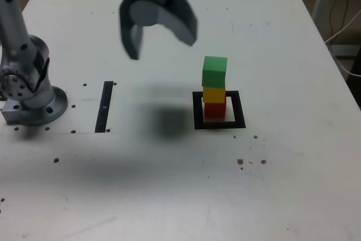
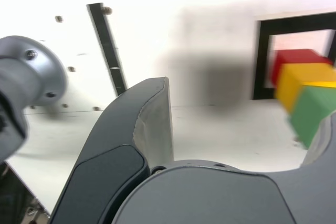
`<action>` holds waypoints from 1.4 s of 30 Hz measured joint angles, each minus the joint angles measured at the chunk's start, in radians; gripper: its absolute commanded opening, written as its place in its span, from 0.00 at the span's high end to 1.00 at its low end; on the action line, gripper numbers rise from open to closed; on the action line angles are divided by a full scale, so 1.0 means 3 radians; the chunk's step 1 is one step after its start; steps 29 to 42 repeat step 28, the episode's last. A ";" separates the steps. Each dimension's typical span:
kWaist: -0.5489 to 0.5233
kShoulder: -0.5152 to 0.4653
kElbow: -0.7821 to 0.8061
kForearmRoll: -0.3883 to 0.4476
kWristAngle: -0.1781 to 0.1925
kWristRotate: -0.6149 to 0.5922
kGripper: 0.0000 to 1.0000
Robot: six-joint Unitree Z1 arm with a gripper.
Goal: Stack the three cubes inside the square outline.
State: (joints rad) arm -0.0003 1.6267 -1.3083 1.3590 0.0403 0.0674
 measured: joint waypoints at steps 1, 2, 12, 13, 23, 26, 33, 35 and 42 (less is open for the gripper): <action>0.0000 -0.0023 0.0087 -0.0017 0.0009 -0.0010 0.01; 0.0000 -0.0049 0.0177 -0.0034 0.0018 -0.0022 0.01; 0.0128 -0.0251 0.1020 -0.0435 0.0050 -0.0075 0.01; 0.0139 -0.0258 0.1092 -0.0463 0.0051 -0.0075 0.01; 0.0173 -0.0294 0.1711 -0.0943 -0.0036 -0.0076 0.01; 0.0173 -0.0293 0.1819 -0.1037 -0.0068 -0.0076 0.01; 0.0173 -0.0292 0.1860 -0.1079 -0.0079 -0.0076 0.01; 0.0173 -0.0292 0.1860 -0.1079 -0.0079 -0.0076 0.01; 0.0173 -0.0292 0.1860 -0.1079 -0.0079 -0.0076 0.01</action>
